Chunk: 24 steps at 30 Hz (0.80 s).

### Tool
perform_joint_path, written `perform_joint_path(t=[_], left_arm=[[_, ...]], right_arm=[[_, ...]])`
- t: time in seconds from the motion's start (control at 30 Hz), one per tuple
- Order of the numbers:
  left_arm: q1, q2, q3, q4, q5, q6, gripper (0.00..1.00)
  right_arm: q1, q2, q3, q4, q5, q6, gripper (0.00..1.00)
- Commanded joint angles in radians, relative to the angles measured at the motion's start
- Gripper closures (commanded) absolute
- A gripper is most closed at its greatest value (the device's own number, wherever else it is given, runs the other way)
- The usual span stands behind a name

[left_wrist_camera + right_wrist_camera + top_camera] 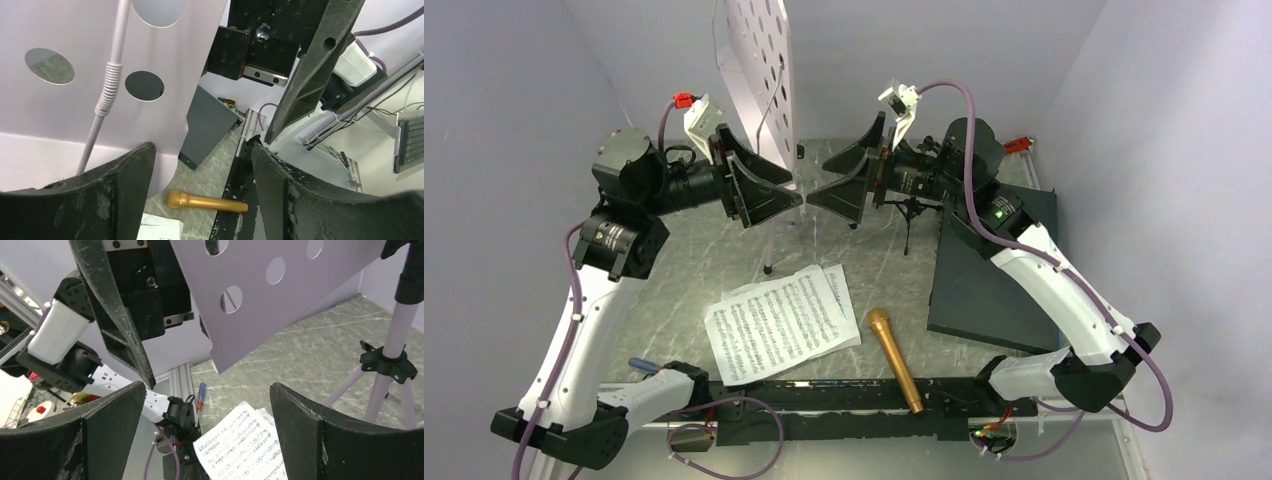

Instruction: Set up the instrument practice props

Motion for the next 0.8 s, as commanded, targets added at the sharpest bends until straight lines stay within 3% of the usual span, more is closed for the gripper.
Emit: perform_joint_path(t=[0.0,0.3,0.57,0.77], left_arm=[[-0.007,-0.031,0.028,-0.081,-0.057,0.065,0.23],[-0.007,-0.084,0.016,-0.225,-0.107,0.129,0.16],[-0.007,-0.114,-0.016,-0.234,-0.117,0.125,0.14],[-0.007,-0.120,-0.024,-0.224,-0.110,0.123,0.14]], right_arm=[[0.015,0.008,0.066,0.028,0.093,-0.020,0.01],[0.117,0.080,0.191,-0.029,0.249,-0.102,0.00],[0.218,0.146,0.271,-0.053,0.405,-0.155,0.00],[0.303,0.209,0.349,-0.118,0.644,-0.238,0.05]])
